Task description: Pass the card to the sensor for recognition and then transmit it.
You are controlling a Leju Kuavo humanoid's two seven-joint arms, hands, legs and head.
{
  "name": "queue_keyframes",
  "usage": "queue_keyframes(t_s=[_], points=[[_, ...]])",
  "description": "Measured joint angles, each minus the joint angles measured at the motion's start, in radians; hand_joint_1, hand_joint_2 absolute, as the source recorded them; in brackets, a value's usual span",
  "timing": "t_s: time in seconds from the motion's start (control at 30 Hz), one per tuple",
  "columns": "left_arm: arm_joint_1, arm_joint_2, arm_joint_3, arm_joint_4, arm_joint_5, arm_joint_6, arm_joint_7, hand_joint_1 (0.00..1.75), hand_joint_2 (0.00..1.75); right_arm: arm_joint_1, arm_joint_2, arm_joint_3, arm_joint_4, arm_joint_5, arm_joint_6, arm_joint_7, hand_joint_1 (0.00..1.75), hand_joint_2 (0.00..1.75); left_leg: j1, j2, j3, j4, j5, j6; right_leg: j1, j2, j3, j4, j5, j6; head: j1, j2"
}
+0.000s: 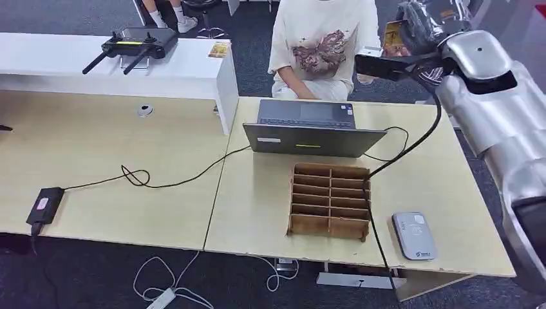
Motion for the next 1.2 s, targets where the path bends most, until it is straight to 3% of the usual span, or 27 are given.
queue_keyframes(t_s=[0.33,0.37,0.4,0.43,0.77,1.2], points=[[0.000,0.000,0.000,0.000,-0.003,-0.002,-0.003,0.00,1.75,-0.001,0.000,0.032,0.044,0.047,-0.017,0.018,1.75,1.75,0.000,0.000,0.000,0.000,0.000,0.000,0.000,0.001,-0.001,0.000,0.001,0.000,0.000,0.000],[0.000,0.000,0.000,0.000,-0.003,-0.002,-0.005,0.00,1.75,-0.001,0.000,0.034,0.047,0.047,-0.018,0.018,1.50,1.75,0.000,0.001,0.000,0.000,0.000,0.000,0.000,0.001,-0.001,0.000,0.001,0.000,0.000,0.000],[0.000,0.000,0.000,0.000,-0.003,-0.003,-0.005,0.00,1.75,-0.001,-0.001,0.035,0.050,0.047,-0.019,0.019,0.59,1.75,0.000,0.001,0.000,0.000,0.000,-0.001,0.000,0.001,-0.001,0.000,0.001,0.000,0.000,0.000],[0.000,0.000,0.000,0.000,-0.003,-0.003,-0.006,0.00,1.75,0.000,-0.001,0.036,0.052,0.043,-0.023,0.019,0.00,1.75,0.000,0.001,0.000,0.000,0.000,-0.001,0.000,0.001,-0.001,0.000,0.001,0.000,0.000,0.000],[0.001,0.001,-0.002,0.000,-0.012,-0.003,-0.011,0.00,1.75,0.038,-0.022,0.018,0.054,-0.016,-0.092,0.026,0.00,1.75,0.000,0.001,0.000,0.000,0.001,-0.001,0.000,0.001,-0.001,0.000,0.001,0.000,0.000,0.000],[0.001,0.001,-0.002,0.000,-0.010,0.000,0.000,0.00,1.75,0.074,-0.072,-0.109,0.042,-0.099,-0.185,-0.027,0.00,1.75,0.000,0.000,0.000,0.000,0.001,-0.001,0.000,0.001,-0.001,0.000,0.001,0.000,0.000,0.000]])
